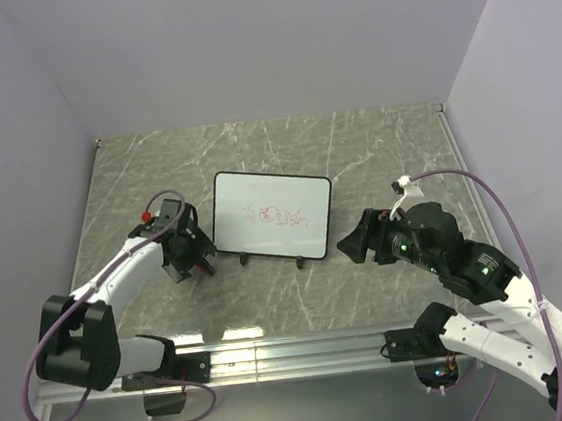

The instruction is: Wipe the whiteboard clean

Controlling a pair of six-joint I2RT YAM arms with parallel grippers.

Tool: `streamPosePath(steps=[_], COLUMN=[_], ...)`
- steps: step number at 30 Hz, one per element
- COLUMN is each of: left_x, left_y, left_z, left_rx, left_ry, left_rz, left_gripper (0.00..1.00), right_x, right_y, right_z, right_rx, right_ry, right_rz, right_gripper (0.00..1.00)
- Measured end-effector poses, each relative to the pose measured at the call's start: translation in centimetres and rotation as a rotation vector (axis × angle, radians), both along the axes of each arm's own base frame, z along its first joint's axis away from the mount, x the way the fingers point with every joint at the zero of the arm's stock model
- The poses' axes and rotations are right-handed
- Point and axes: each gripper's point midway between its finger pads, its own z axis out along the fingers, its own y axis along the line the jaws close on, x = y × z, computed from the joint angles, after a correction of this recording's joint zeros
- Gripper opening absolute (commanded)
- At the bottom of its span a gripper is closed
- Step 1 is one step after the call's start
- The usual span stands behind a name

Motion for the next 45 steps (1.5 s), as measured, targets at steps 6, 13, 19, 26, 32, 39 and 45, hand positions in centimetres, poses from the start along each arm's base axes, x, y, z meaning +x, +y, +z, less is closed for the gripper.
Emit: streamPosePath(steps=[6,13,19,26,32,39,45], left_x=[0.4,1.1,2.3,-0.3,-4.2,-6.1,-6.6], left_y=[-0.1,-0.2,0.8,2.0,1.6,-0.6,-2.8], left_z=[-1.7,-2.2,1.6,3.8,1.8,-1.4,-2.6], left_rx=[0.02,0.043,0.123,0.188,0.226,0.278,0.286], left_ry=[0.058,0.08,0.08,0.191,0.379,0.522,0.536], left_rz=[-0.007,-0.054,-0.085,-0.178,-0.27,-0.384,-0.413], left_gripper=[0.49,0.01,0.01,0.0,0.04,0.59,0.72], right_x=[0.1,0.2,0.2,0.2,0.2,0.2,0.2], right_y=[-0.1,-0.3,-0.7,-1.4,-1.4,-1.5,-1.7], right_z=[0.5,0.6,1.0,1.7,1.7,1.7,1.5], right_rx=[-0.007,-0.008,-0.001,0.02,0.02,0.01,-0.013], right_ry=[-0.015,-0.02,-0.041,-0.072,-0.074,-0.08,-0.089], right_rz=[0.003,-0.003,-0.023,-0.05,-0.052,-0.047,-0.038], right_gripper=[0.85,0.85,0.84,0.84,0.84,0.84,0.84])
